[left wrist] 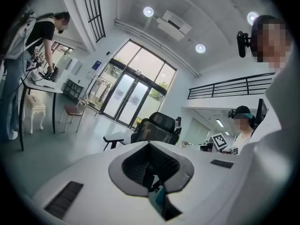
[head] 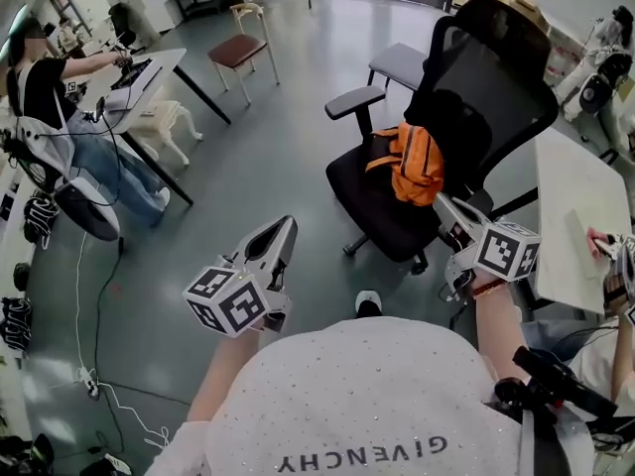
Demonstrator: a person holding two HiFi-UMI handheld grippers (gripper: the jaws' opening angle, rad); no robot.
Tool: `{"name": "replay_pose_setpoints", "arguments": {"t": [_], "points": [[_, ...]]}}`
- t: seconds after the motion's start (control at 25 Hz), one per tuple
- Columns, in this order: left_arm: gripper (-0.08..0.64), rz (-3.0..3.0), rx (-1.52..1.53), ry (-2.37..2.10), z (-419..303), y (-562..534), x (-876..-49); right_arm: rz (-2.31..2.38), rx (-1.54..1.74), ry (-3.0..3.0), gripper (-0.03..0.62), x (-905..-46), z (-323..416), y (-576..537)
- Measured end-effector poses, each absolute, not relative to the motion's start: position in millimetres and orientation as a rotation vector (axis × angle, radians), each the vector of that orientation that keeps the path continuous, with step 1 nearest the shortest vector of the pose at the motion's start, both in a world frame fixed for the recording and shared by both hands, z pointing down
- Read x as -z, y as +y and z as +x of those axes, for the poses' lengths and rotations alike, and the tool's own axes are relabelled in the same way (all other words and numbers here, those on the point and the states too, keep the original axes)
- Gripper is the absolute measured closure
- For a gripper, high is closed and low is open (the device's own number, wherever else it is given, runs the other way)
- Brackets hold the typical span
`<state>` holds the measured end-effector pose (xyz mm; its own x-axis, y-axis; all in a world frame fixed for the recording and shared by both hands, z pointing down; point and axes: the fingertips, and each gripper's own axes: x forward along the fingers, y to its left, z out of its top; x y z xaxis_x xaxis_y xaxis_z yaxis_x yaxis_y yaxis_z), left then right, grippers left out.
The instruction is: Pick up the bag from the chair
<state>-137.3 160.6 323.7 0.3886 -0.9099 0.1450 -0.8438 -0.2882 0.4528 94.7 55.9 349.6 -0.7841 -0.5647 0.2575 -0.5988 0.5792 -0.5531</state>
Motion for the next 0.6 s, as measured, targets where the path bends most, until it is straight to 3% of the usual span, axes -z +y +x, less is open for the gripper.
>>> {"name": "replay_pose_setpoints", "arguments": {"t": [0.6], "points": [[0.555,2.18,0.152,-1.524,-128,-16,-359,0.99,-1.105,-2.736,0.588,-387,97,-129]]}}
